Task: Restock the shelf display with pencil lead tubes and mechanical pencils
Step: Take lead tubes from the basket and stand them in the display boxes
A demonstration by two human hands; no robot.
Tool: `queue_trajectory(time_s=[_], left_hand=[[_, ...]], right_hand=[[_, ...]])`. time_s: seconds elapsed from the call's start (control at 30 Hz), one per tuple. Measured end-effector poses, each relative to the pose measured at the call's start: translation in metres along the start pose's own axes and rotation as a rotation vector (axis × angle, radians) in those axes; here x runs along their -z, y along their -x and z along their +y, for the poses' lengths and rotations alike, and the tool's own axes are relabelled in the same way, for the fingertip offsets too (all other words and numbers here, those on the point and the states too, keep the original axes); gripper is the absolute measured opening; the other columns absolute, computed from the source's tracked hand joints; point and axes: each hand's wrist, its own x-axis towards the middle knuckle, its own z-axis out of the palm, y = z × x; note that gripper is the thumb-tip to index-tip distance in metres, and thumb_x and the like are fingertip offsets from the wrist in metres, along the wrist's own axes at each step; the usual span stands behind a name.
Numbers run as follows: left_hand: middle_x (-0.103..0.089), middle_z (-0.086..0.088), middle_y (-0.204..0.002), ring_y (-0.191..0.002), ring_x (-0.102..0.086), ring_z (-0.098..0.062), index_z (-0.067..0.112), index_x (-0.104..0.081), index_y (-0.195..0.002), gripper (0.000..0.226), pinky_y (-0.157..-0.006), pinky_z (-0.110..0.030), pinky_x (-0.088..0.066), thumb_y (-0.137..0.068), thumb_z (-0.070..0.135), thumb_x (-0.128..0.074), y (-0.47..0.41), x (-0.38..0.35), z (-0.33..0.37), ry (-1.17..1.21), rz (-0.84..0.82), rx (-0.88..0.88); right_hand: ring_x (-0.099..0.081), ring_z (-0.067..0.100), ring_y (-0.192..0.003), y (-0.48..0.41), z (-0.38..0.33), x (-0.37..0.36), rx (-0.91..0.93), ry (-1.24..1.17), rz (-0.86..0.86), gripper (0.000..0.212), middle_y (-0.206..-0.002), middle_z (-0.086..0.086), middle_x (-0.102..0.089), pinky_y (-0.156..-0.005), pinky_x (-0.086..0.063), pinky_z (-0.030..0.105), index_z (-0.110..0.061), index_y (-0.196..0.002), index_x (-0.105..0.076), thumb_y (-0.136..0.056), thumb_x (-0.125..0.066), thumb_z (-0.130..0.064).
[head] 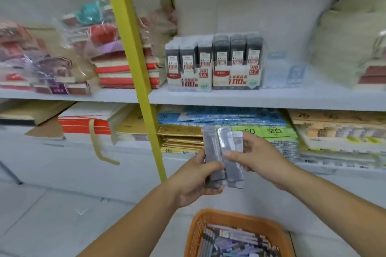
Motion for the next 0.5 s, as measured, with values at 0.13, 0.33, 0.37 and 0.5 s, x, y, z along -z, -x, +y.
queue_trajectory(time_s=[0.13,0.33,0.37,0.5], left_hand=[[-0.077,-0.004,-0.101,-0.081,-0.073,-0.021,0.035,-0.06,-0.128,0.053,-0.073,-0.035,-0.058,-0.079,0.029,-0.08,-0.002,-0.006,0.039,0.028,-0.024,-0.071],[-0.072,-0.008,-0.122,-0.109,-0.071,-0.035,0.034,-0.056,-0.13,0.054,-0.078,-0.045,-0.061,-0.082,0.024,-0.079,-0.007,-0.005,0.052,0.09,0.002,-0.146],[-0.074,-0.006,-0.117,-0.106,-0.072,-0.033,0.034,-0.056,-0.128,0.054,-0.076,-0.042,-0.062,-0.082,0.023,-0.079,-0.008,-0.004,0.055,0.067,0.018,-0.169],[-0.076,0.002,-0.105,-0.098,-0.075,-0.027,0.039,-0.063,-0.114,0.045,-0.07,-0.038,-0.062,-0.08,0.016,-0.08,-0.009,-0.001,0.064,0.036,0.115,-0.258]], right_hand=[[-0.069,0.011,-0.063,-0.013,-0.031,0.017,0.084,-0.062,0.043,0.05,-0.091,-0.003,-0.075,-0.047,-0.046,0.018,-0.042,-0.12,-0.049,-0.083,-0.076,-0.02],[-0.061,0.02,-0.057,-0.031,-0.045,0.021,0.153,-0.057,0.02,0.047,-0.1,-0.011,-0.073,-0.051,-0.049,0.026,-0.058,-0.114,-0.047,-0.087,-0.072,-0.028],[-0.062,0.019,-0.058,-0.034,-0.047,0.021,0.163,-0.063,0.037,0.046,-0.101,-0.014,-0.071,-0.053,-0.049,0.025,-0.059,-0.112,-0.049,-0.086,-0.073,-0.029],[-0.066,0.014,-0.073,-0.038,-0.05,0.028,0.21,-0.122,0.113,0.041,-0.097,-0.006,-0.071,-0.064,-0.051,0.03,-0.045,-0.112,-0.059,-0.083,-0.076,-0.021]])
